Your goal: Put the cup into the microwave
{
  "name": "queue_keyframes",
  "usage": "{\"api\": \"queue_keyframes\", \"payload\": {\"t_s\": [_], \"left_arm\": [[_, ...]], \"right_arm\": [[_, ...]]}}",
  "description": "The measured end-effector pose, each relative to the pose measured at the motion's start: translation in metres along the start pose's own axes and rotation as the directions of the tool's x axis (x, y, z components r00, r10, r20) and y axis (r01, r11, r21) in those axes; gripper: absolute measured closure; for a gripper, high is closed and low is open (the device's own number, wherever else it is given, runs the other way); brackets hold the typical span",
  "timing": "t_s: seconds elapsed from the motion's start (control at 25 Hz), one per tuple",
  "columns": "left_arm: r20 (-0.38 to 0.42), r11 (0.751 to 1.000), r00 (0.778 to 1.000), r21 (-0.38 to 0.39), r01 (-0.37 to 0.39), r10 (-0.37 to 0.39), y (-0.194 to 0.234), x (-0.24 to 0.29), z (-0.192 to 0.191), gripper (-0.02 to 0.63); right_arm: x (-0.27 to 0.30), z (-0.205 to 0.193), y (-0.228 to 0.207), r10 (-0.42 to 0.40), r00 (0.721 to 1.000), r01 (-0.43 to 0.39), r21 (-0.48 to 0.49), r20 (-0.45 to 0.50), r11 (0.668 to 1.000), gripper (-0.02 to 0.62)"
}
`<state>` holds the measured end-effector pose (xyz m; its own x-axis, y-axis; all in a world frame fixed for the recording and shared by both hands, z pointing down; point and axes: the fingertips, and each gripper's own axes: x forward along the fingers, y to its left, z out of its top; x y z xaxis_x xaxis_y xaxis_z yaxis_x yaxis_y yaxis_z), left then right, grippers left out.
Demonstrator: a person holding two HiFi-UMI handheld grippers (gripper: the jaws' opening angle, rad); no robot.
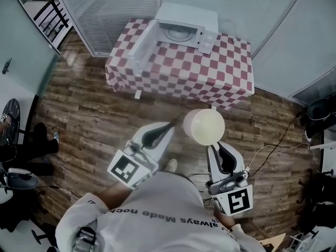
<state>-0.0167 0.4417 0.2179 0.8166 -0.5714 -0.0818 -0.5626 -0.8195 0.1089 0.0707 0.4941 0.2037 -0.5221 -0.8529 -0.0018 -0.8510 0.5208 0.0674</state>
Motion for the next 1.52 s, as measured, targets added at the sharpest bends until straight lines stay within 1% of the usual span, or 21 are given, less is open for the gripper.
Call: {"api": "queue_keyframes", "payload": {"t_s": [0.16, 0.32, 0.56, 0.68, 1.0, 1.52], "left_arm": [[-0.002, 1.000, 1.000, -0.010, -0.007, 0.007, -0.006, 0.007, -0.002, 0.603], [-0.011, 1.000, 1.000, -0.012, -0.015, 0.015, -0.007, 0.008, -0.010, 0.603], [-0.016, 1.000, 1.000, -0.022, -0.018, 0.018, 0.001, 0.013, -0.014, 0.603], [-0.018, 0.999, 1.000, -0.029, -0.021, 0.020, 0.013, 0.013, -0.013, 0.603], [-0.017, 0.999, 1.000, -0.047, -0.026, 0.025, 0.064, 0.019, -0.014, 0.603], [-0.008, 0.999, 1.000, -0.046, -0.029, 0.028, 0.190, 0.030, 0.003, 0.603]], "right_arm": [[-0.003, -0.002, -0.011, -0.006, 1.000, 0.006, 0.001, -0.008, 1.000, 0.551], [-0.005, -0.006, -0.012, 0.002, 1.000, -0.002, 0.007, -0.003, 1.000, 0.551], [0.005, -0.013, -0.015, 0.010, 1.000, -0.010, 0.022, -0.012, 1.000, 0.551], [0.017, -0.012, -0.015, 0.016, 1.000, -0.016, 0.028, -0.016, 0.999, 0.551], [0.070, -0.016, -0.018, 0.025, 0.999, -0.024, 0.026, -0.023, 0.999, 0.551], [0.199, -0.012, -0.024, 0.029, 1.000, -0.029, 0.017, -0.005, 0.999, 0.552]]}}
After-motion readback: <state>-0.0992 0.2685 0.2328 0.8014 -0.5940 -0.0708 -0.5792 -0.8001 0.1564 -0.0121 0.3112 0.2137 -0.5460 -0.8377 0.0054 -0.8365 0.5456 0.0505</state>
